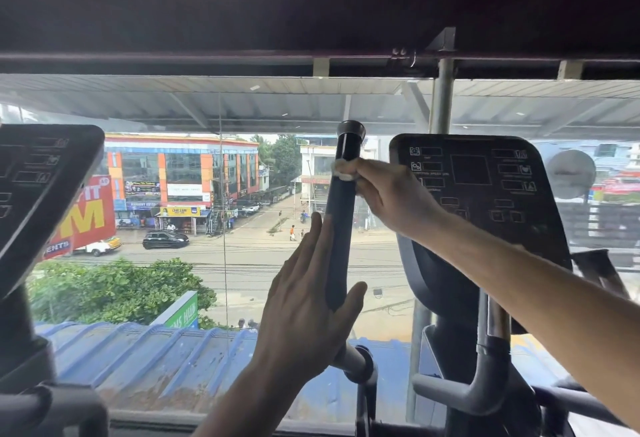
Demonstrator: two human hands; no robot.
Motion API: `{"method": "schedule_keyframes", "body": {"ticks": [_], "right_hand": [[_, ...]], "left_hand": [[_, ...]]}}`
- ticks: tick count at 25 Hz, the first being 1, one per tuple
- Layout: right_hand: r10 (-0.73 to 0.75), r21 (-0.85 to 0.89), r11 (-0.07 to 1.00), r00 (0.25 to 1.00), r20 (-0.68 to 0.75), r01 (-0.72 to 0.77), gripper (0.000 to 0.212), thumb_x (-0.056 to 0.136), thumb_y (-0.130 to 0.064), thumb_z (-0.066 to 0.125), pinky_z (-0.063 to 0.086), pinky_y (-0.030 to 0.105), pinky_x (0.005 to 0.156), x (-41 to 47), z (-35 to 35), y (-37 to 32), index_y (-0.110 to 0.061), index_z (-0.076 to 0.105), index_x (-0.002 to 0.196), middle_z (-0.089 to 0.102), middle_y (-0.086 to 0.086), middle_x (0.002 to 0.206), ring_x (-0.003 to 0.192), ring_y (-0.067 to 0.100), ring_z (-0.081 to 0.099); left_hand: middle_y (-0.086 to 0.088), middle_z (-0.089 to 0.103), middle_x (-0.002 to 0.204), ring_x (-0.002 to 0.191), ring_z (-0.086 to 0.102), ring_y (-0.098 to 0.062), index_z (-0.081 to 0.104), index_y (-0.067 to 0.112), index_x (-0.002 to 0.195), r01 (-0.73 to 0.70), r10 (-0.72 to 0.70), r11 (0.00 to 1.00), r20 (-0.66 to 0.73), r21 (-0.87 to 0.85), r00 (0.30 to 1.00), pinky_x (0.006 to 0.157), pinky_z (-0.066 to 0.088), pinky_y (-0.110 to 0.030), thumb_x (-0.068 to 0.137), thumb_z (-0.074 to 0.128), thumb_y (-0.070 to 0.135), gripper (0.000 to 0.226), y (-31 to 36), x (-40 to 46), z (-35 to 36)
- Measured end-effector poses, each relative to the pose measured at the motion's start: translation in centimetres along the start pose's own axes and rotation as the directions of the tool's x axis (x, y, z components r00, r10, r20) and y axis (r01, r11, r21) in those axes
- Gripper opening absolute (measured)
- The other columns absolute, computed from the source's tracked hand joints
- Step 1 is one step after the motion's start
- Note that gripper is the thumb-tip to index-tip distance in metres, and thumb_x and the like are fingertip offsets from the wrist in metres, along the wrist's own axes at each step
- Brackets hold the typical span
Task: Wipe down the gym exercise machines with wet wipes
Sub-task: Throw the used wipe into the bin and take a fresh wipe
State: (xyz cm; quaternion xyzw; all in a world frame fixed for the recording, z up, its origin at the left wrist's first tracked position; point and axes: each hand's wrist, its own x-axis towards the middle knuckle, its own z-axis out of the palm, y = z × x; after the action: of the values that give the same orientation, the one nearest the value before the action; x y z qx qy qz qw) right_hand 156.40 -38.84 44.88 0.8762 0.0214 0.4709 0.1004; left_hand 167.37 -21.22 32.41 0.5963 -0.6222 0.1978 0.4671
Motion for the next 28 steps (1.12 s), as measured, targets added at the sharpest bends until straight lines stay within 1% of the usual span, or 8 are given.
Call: {"method": "schedule_keyframes", "body": {"ticks": [3, 7, 13, 16, 19, 22, 25, 28], "right_hand": [[-0.082, -0.077, 0.993, 0.994, 0.065, 0.087, 0.035, 0.097, -0.002, 0.062, 0.059, 0.030, 0.088, 1.2, -0.8, 0.8, -0.008, 0.064, 0.131, 0.071, 0.010, 0.123, 0.102, 0.014, 0.071], [0.039, -0.099, 0.994, 0.998, -0.056, -0.044, 0.030, 0.099, -0.003, 0.058, 0.061, 0.041, 0.086, 4.8, -1.7, 2.2, -0.007, 0.067, 0.127, 0.074, 0.012, 0.115, 0.099, 0.025, 0.074], [-0.017, 0.050, 0.999, 1.000, -0.016, 0.017, 0.040, 0.101, -0.003, 0.060, 0.060, 0.036, 0.092, -3.0, 1.0, -2.0, -0.008, 0.059, 0.141, 0.071, 0.008, 0.123, 0.109, 0.019, 0.071], [-0.101, -0.096, 0.989, 0.991, 0.091, 0.110, 0.041, 0.097, -0.001, 0.064, 0.064, 0.037, 0.079, -0.7, -0.5, -1.2, -0.011, 0.063, 0.137, 0.074, 0.009, 0.115, 0.090, 0.017, 0.073], [0.007, -0.222, 0.975, 0.994, 0.108, 0.017, 0.036, 0.097, -0.002, 0.062, 0.063, 0.043, 0.077, 3.7, -2.0, 0.6, -0.012, 0.067, 0.131, 0.074, 0.014, 0.114, 0.087, 0.028, 0.074], [-0.010, -0.211, 0.976, 0.982, 0.188, 0.050, 0.032, 0.097, -0.004, 0.062, 0.062, 0.041, 0.084, 2.7, -1.9, -1.0, -0.009, 0.067, 0.129, 0.073, 0.013, 0.114, 0.093, 0.028, 0.075], [-0.117, -0.137, 0.975, 0.931, 0.347, 0.174, 0.034, 0.096, -0.006, 0.062, 0.063, 0.031, 0.075, -0.9, -1.6, -3.9, -0.010, 0.066, 0.129, 0.073, 0.008, 0.103, 0.079, 0.017, 0.072], [-0.075, -0.251, 0.954, 0.943, 0.325, 0.163, 0.034, 0.096, -0.002, 0.063, 0.060, 0.027, 0.067, 1.9, -2.4, -2.4, -0.013, 0.067, 0.128, 0.073, 0.008, 0.101, 0.075, 0.018, 0.071]], "left_hand": [[0.026, 0.001, 0.172, 0.157, 0.014, 0.000, -0.008, 0.050, 0.162, 0.028, -0.029, 0.999, -0.023, -0.021, 0.999, 0.121, 0.036, -0.044, 0.092, 0.039, 0.067, 0.087, -0.3, -0.1, 0.2], [0.023, 0.005, 0.173, 0.158, 0.017, -0.005, -0.003, 0.047, 0.164, 0.043, -0.043, 0.999, -0.051, -0.002, 0.998, 0.121, 0.033, -0.051, 0.097, 0.039, 0.063, 0.081, -0.2, -0.5, 0.7], [0.027, 0.003, 0.171, 0.158, -0.001, 0.004, -0.007, 0.048, 0.163, 0.066, -0.066, 0.998, -0.018, 0.012, 0.998, 0.128, 0.014, -0.051, 0.098, 0.029, 0.071, 0.078, -0.5, -1.5, 0.9], [0.029, 0.007, 0.170, 0.157, 0.000, 0.004, -0.007, 0.050, 0.162, 0.086, -0.086, 0.996, -0.034, 0.005, 0.996, 0.129, 0.008, -0.048, 0.097, 0.022, 0.078, 0.076, -0.6, -2.3, 1.3], [0.030, 0.008, 0.170, 0.158, 0.004, 0.001, -0.006, 0.052, 0.162, 0.092, -0.091, 0.996, -0.074, 0.002, 0.993, 0.129, 0.010, -0.052, 0.098, 0.018, 0.079, 0.073, -0.7, -2.6, 1.6], [0.029, 0.011, 0.170, 0.159, 0.005, -0.001, -0.005, 0.049, 0.163, 0.080, -0.079, 0.997, -0.091, 0.012, 0.993, 0.129, 0.008, -0.052, 0.100, 0.019, 0.077, 0.072, -0.8, -2.9, 1.8], [0.029, 0.010, 0.169, 0.159, 0.005, -0.002, -0.005, 0.047, 0.163, 0.067, -0.066, 0.998, -0.099, 0.007, 0.993, 0.129, 0.006, -0.047, 0.102, 0.019, 0.076, 0.072, -1.2, -3.3, 2.1], [0.024, 0.013, 0.171, 0.160, 0.006, -0.003, 0.000, 0.043, 0.165, 0.061, -0.059, 0.998, -0.117, 0.013, 0.991, 0.128, 0.007, -0.046, 0.103, 0.022, 0.073, 0.072, -1.0, -3.4, 2.3]]}}
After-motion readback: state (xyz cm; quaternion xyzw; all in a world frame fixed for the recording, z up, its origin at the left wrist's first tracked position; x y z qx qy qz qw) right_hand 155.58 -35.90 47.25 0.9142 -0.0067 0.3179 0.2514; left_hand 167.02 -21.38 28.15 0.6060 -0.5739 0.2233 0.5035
